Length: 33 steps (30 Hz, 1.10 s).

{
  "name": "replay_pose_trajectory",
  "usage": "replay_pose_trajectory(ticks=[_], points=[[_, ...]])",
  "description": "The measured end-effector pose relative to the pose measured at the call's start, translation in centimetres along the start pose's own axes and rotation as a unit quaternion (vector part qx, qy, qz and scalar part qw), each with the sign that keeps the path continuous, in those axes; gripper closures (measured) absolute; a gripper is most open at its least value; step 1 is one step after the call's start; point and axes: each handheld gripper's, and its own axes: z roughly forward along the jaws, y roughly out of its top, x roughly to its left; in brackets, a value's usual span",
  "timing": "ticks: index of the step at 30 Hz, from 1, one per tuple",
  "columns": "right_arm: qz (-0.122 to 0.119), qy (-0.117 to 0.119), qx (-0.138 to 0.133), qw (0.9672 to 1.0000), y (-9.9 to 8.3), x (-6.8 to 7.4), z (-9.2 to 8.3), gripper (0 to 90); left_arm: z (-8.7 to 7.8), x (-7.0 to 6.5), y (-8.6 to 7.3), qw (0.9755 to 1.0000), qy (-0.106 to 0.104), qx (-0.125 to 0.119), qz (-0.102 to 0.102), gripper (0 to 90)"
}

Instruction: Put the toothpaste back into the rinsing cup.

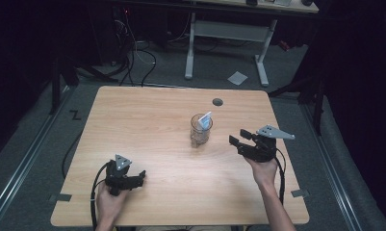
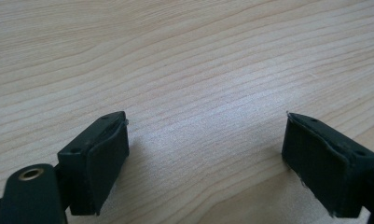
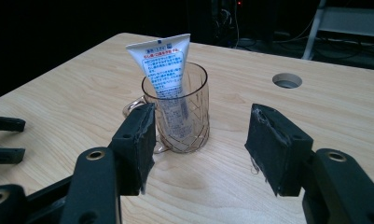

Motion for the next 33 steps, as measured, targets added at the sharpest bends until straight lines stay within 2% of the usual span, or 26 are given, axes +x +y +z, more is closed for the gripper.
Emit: replay_pose_trajectory(ticks=[7, 8, 14, 27, 30, 33], points=[[0.004, 0.001, -0.003, 1.0000, -0.4, -0.1, -0.6, 41.9, 0.0, 0.0, 0.0, 1.0000, 0.001, 0.000, 0.000, 15.0], [0.010, 0.007, -0.002, 0.9999, -0.6, 0.0, -0.8, 41.8, 0.0, 0.0, 0.0, 1.0000, 0.001, 0.001, -0.001, 15.0], [0.013, 0.013, -0.006, 0.9998, -1.2, 0.2, -1.4, 41.9, 0.0, 0.0, 0.0, 1.0000, 0.001, 0.000, -0.001, 15.0], [0.009, 0.003, -0.002, 1.0000, -2.7, 0.3, -1.8, 41.8, 0.0, 0.0, 0.0, 1.0000, 0.001, 0.001, -0.001, 15.0], [0.021, 0.009, 0.003, 0.9997, -3.2, 0.2, -2.0, 41.4, 0.0, 0.0, 0.0, 1.0000, 0.001, 0.000, -0.001, 15.0], [0.022, 0.009, 0.007, 0.9997, -3.4, 0.2, -2.1, 41.4, 0.0, 0.0, 0.0, 1.0000, 0.001, 0.001, -0.001, 14.9]])
